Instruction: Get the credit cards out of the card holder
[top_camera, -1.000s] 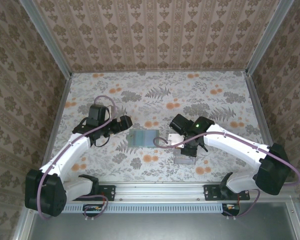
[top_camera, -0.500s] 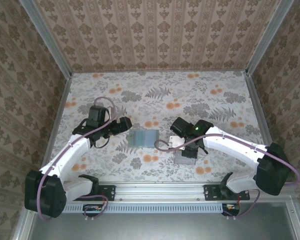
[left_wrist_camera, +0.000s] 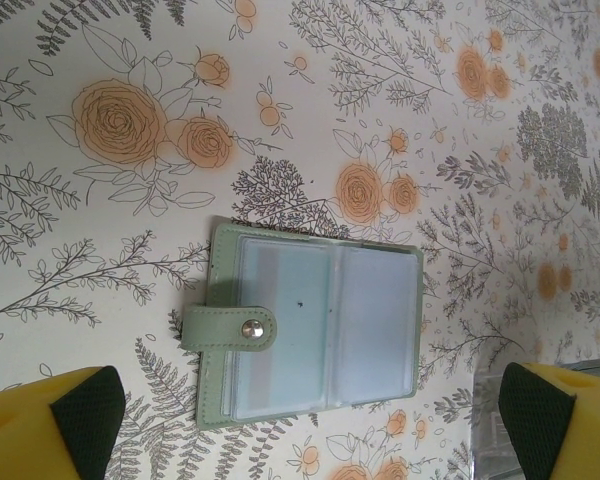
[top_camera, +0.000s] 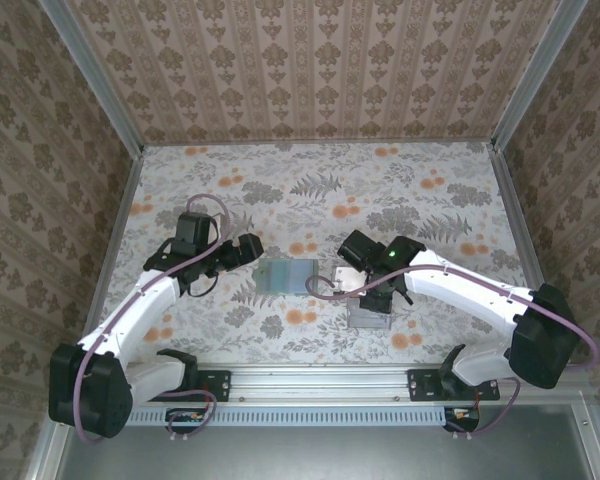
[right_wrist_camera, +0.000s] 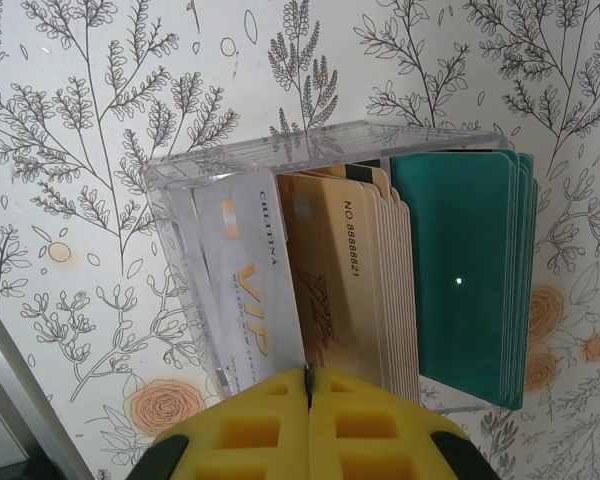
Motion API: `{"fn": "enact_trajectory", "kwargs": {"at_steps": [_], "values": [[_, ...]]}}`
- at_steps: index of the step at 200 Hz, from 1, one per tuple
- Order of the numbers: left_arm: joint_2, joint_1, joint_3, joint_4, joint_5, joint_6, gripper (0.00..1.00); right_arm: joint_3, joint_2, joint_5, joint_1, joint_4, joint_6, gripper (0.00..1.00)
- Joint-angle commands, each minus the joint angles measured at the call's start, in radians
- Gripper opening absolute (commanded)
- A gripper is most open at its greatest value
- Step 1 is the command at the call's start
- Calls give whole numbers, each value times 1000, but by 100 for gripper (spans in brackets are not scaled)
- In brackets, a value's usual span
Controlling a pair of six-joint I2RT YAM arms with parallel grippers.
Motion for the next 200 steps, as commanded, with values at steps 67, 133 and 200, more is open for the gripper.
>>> {"fn": "enact_trajectory", "kwargs": {"at_steps": [67, 133, 200], "values": [[-23, 8, -14, -11, 2, -7, 100, -65, -17, 16, 6, 17, -1, 0], [-23, 13, -11, -15, 5, -7, 100, -131, -53, 51, 6, 90, -1, 1], [-18, 13, -6, -11, 5, -10, 100, -55, -37, 61, 4, 82, -14, 0]]}}
